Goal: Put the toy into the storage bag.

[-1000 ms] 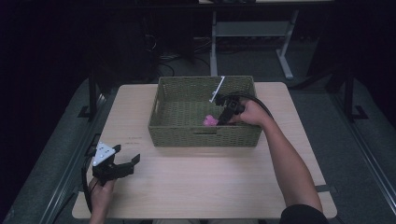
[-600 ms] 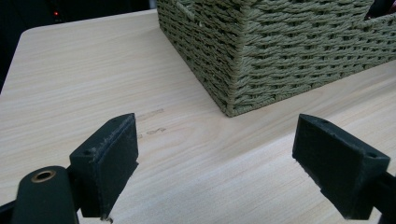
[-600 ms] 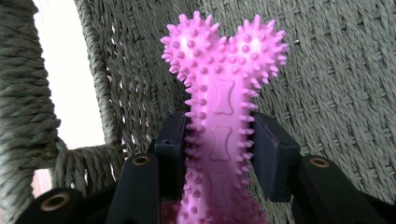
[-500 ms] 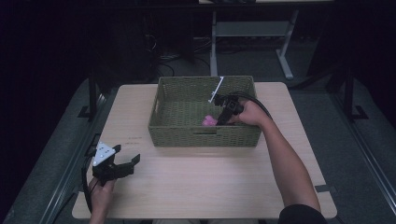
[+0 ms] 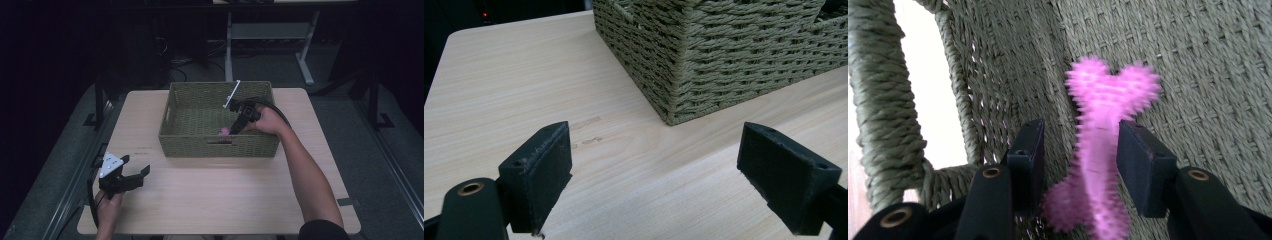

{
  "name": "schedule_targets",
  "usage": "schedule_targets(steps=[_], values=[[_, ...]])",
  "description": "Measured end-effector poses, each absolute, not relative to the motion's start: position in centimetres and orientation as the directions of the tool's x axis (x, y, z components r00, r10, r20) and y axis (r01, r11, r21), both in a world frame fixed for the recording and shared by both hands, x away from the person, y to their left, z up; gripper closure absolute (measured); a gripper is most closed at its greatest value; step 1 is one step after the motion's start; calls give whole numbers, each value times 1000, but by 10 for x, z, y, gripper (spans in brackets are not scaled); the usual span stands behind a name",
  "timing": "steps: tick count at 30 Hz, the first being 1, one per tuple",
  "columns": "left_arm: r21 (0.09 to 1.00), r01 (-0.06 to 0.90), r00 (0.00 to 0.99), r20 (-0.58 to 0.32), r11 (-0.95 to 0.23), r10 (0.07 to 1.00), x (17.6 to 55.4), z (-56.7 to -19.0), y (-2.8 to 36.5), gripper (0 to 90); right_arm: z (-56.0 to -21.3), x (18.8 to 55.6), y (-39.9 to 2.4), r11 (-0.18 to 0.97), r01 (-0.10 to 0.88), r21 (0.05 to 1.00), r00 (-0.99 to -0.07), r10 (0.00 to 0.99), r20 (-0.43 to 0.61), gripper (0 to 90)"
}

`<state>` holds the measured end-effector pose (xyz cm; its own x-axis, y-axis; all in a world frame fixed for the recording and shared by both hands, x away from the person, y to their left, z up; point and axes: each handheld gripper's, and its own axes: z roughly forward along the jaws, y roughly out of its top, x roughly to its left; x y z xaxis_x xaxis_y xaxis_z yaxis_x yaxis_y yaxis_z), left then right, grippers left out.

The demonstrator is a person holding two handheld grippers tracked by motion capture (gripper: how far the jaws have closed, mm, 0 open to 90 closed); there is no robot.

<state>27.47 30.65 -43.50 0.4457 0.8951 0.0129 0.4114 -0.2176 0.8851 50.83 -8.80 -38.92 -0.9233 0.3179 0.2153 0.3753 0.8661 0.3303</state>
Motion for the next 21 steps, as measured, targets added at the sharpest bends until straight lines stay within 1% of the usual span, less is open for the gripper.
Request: schedule_targets(steps=[6, 11, 16, 21], values=[[884, 412, 447, 15, -220, 895, 275, -435, 306, 138, -387, 507, -91, 862, 383, 332, -921, 328, 212, 526], [885, 409, 449, 17, -222, 893, 275, -435, 305, 139, -381, 505, -92, 852, 387, 354, -920, 328, 216, 506], [885, 410, 448, 16, -221, 894, 275, -435, 305, 138, -377, 504, -92, 844, 393, 365, -918, 336, 210, 466], [885, 409, 448, 17, -222, 894, 275, -435, 305, 139, -374, 504, -94, 841, 394, 371, -918, 340, 205, 455]])
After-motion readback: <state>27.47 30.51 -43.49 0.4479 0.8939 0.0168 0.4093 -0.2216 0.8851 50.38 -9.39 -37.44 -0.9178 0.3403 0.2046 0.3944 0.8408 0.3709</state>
